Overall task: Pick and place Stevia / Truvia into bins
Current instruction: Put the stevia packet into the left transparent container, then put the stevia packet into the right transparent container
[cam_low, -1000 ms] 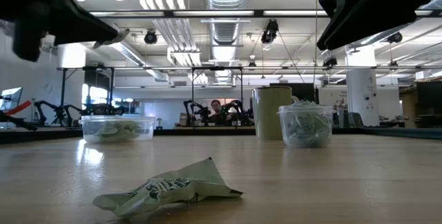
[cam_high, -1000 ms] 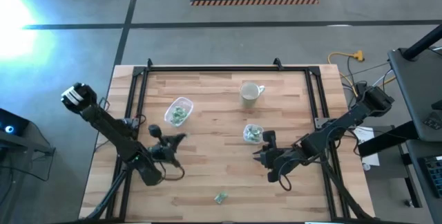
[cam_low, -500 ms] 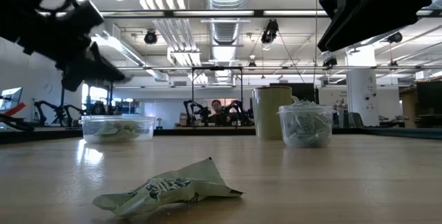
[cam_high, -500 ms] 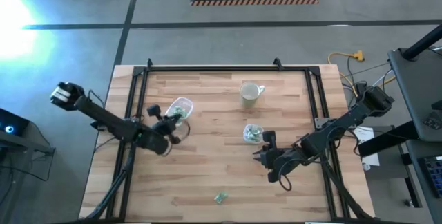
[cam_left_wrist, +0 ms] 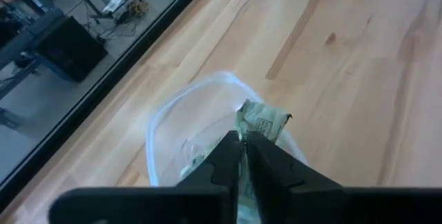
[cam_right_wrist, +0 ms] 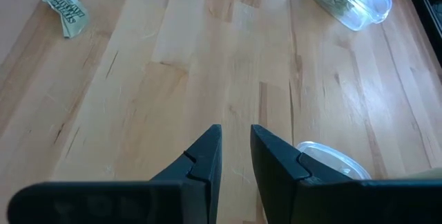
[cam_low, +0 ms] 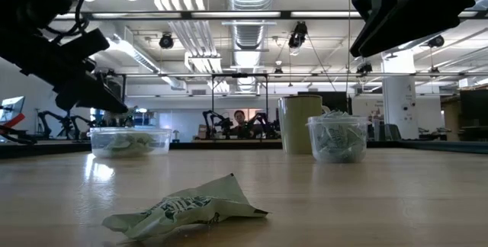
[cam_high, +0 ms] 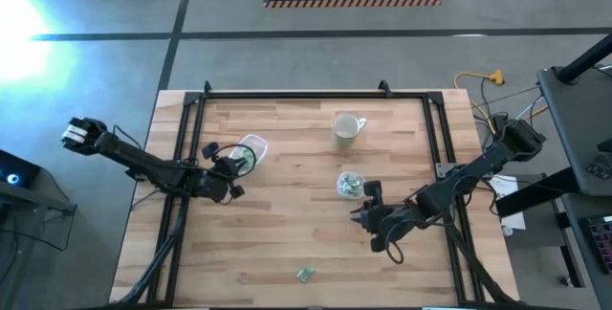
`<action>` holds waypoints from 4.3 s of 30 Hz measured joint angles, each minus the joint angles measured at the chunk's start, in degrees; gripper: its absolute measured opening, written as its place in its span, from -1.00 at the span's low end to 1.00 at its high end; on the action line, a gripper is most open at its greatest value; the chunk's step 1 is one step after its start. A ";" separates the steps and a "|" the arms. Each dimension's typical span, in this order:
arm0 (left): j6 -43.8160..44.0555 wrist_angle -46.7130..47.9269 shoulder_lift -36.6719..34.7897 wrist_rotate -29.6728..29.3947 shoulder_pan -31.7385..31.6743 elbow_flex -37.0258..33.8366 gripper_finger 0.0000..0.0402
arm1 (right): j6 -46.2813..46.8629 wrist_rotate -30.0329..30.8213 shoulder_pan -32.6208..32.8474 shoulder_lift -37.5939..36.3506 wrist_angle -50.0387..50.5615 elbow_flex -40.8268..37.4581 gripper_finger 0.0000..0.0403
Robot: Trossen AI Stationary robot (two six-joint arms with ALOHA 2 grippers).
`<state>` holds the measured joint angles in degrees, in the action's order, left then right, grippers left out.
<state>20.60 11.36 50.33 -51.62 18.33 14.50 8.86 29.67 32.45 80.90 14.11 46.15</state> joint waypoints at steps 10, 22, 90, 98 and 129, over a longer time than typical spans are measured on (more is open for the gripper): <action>0.24 -0.49 2.09 -1.20 0.00 0.90 -0.46 | 0.03 -0.02 -0.11 0.00 -0.35 -0.12 -0.66; -3.08 -0.70 1.51 10.01 0.08 8.07 -0.33 | -17.64 -18.44 -1.49 4.15 -32.25 -3.61 -0.66; -1.69 -0.39 2.12 12.37 0.09 6.21 -0.33 | -25.79 -44.48 -8.50 43.25 -13.37 32.88 -0.93; -1.62 -0.45 2.12 12.35 0.09 6.13 -0.33 | -26.41 -34.43 -8.33 36.19 -0.35 33.83 -0.93; -1.75 -1.97 2.35 12.32 0.04 5.76 -0.33 | -8.22 -8.70 -18.66 -9.29 -19.63 -16.91 -0.94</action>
<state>18.85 9.39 52.68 -39.30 18.37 20.26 0.65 20.97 13.78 71.61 -5.52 29.24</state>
